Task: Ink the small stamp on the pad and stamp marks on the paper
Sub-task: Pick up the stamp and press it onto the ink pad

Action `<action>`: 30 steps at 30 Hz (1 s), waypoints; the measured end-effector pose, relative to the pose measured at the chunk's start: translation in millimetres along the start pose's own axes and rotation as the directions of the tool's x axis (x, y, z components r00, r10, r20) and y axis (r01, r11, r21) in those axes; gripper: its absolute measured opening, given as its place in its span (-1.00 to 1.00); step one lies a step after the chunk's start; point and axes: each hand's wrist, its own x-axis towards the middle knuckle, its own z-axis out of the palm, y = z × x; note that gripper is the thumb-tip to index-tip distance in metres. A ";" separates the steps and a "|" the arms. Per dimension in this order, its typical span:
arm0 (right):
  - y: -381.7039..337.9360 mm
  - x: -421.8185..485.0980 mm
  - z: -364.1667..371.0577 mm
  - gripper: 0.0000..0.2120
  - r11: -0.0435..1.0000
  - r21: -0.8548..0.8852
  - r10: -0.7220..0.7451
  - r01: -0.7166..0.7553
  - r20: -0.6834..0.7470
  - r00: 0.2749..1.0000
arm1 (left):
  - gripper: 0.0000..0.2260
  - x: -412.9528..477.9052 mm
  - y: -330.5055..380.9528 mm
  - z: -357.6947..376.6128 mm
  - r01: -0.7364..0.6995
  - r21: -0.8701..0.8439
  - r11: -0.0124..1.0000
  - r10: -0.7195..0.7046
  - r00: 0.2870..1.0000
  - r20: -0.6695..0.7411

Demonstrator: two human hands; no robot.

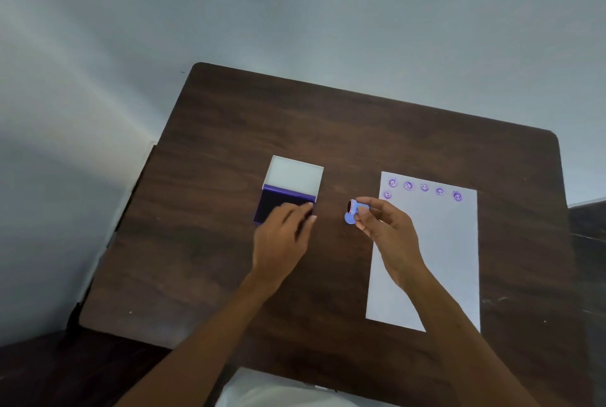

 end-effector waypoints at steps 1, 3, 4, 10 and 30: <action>-1.2 0.0 6.9 -0.85 0.999 -0.035 -0.022 0.022 -0.002 1.000 | -0.71 -1.8 -15.1 -11.7 0.039 0.019 0.999 -0.038 0.998 -0.050; -3.5 0.5 25.1 -0.82 0.980 -0.166 -0.107 0.107 0.011 0.994 | -0.54 -5.6 -43.7 -29.6 0.222 0.014 0.975 -0.222 0.975 -0.023; -4.4 1.2 34.6 -0.81 0.954 -0.243 -0.171 0.174 0.034 0.985 | -0.41 -7.3 -55.0 -34.1 0.313 0.004 0.950 -0.313 0.949 0.037; 1.3 26.3 83.7 -0.81 0.668 -0.673 -0.148 0.318 0.298 0.943 | -0.01 -11.6 -67.1 -25.3 0.319 0.051 0.947 -0.322 0.925 0.201; 29.1 10.6 92.7 -0.63 0.277 -0.689 -0.401 0.670 0.551 0.732 | 0.07 -6.9 -72.9 5.7 0.298 -0.010 0.954 -0.294 0.945 0.143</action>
